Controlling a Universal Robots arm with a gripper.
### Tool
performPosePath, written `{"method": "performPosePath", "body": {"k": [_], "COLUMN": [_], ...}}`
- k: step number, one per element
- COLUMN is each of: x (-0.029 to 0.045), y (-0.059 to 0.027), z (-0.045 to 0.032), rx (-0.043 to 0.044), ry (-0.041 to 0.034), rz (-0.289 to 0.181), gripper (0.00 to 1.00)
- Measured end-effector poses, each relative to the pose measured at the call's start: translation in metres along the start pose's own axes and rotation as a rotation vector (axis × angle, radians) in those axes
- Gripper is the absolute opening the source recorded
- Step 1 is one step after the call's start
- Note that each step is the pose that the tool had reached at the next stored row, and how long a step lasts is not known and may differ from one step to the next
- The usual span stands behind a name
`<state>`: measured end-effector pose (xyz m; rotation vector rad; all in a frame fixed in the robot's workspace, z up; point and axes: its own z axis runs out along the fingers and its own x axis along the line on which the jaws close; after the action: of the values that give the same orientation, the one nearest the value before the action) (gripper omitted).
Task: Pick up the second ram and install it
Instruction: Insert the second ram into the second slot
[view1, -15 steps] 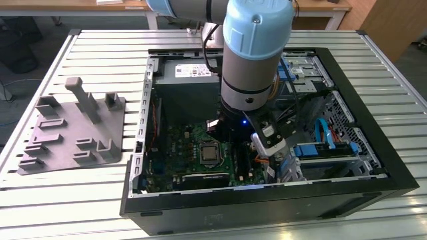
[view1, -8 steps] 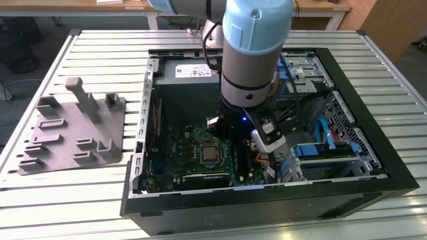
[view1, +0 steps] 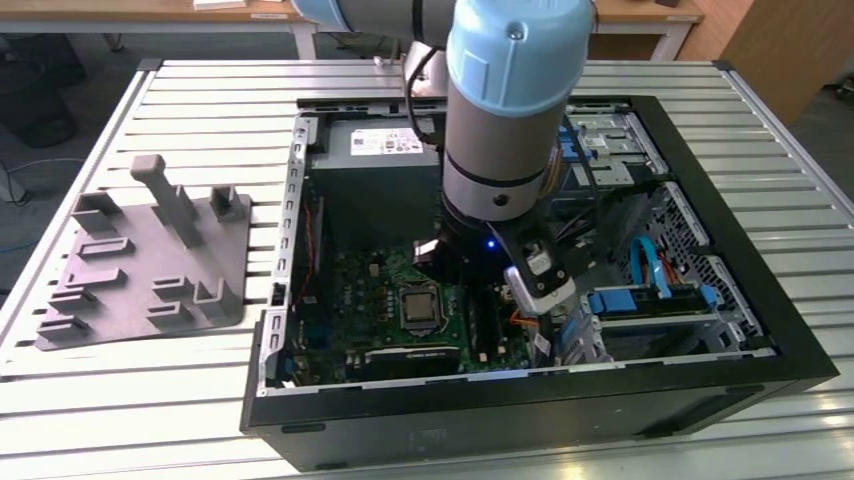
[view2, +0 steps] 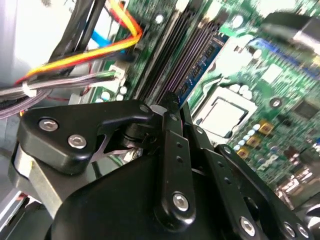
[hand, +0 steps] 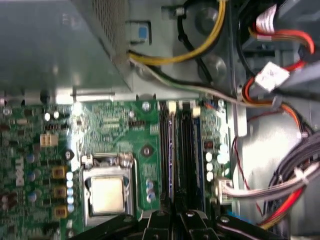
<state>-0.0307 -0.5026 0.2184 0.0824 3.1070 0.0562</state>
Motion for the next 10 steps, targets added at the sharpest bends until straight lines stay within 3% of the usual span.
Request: {"method": "performPosePath", "body": {"k": [2, 4, 8, 10], "x": [-0.0005, -0.0015, -0.0017, -0.0021], "y": [-0.0080, -0.0107, -0.0107, -0.0106], "z": [0.0000, 0.0002, 0.0006, 0.0006], "rx": [-0.0001, -0.0024, -0.0301, -0.0333], "ry": [0.0000, 0.0003, 0.0018, 0.0019], "rz": [0.000, 0.000, 0.002, 0.002], "gripper": [0.14, 0.14, 0.14, 0.14]}}
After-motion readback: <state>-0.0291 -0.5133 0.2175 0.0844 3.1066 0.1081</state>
